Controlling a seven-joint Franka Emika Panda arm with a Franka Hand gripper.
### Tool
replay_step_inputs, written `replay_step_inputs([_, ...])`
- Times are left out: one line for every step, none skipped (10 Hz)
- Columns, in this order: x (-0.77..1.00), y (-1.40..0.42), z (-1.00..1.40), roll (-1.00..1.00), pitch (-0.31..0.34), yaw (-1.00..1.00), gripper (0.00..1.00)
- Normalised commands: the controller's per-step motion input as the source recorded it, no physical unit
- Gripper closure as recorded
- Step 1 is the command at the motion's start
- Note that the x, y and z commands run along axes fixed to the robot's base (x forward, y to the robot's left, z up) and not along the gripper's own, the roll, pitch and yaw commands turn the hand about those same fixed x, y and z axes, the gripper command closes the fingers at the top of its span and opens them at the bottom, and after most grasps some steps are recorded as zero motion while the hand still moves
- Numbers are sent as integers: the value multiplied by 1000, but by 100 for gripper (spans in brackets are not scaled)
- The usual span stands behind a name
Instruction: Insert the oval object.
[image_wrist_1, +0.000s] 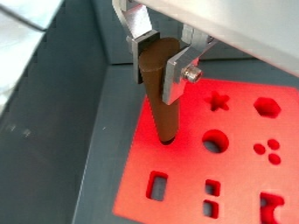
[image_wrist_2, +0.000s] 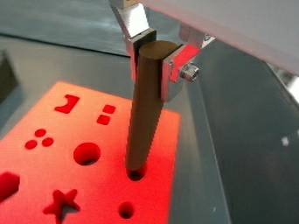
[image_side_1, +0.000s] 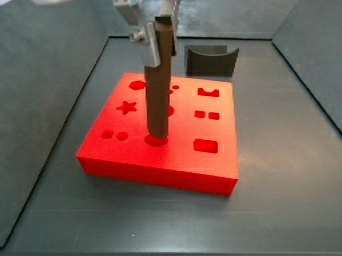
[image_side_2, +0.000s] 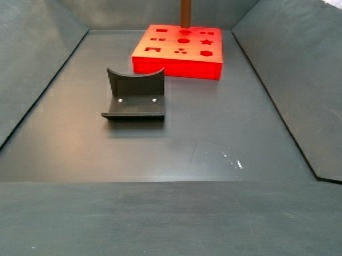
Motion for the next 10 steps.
replay_step_inputs([-57, 0, -123, 34, 83, -1000, 100])
replay_step_inputs([-60, 0, -111, 39, 77, -1000, 100])
replay_step_inputs([-43, 0, 0, 21, 51, -1000, 100])
replay_step_inputs([-9, 0, 89, 0, 57, -1000, 100])
replay_step_inputs([0, 0, 446, 0, 17, -1000, 100])
replay_step_inputs([0, -9, 571, -67, 7, -966, 100])
replay_step_inputs([6, 0, 591, -64, 9, -983, 100])
replay_step_inputs([17, 0, 606, -44, 7, -1000, 100])
replay_step_inputs([14, 0, 603, -40, 7, -1000, 100])
replay_step_inputs([0, 0, 529, 0, 0, -1000, 100])
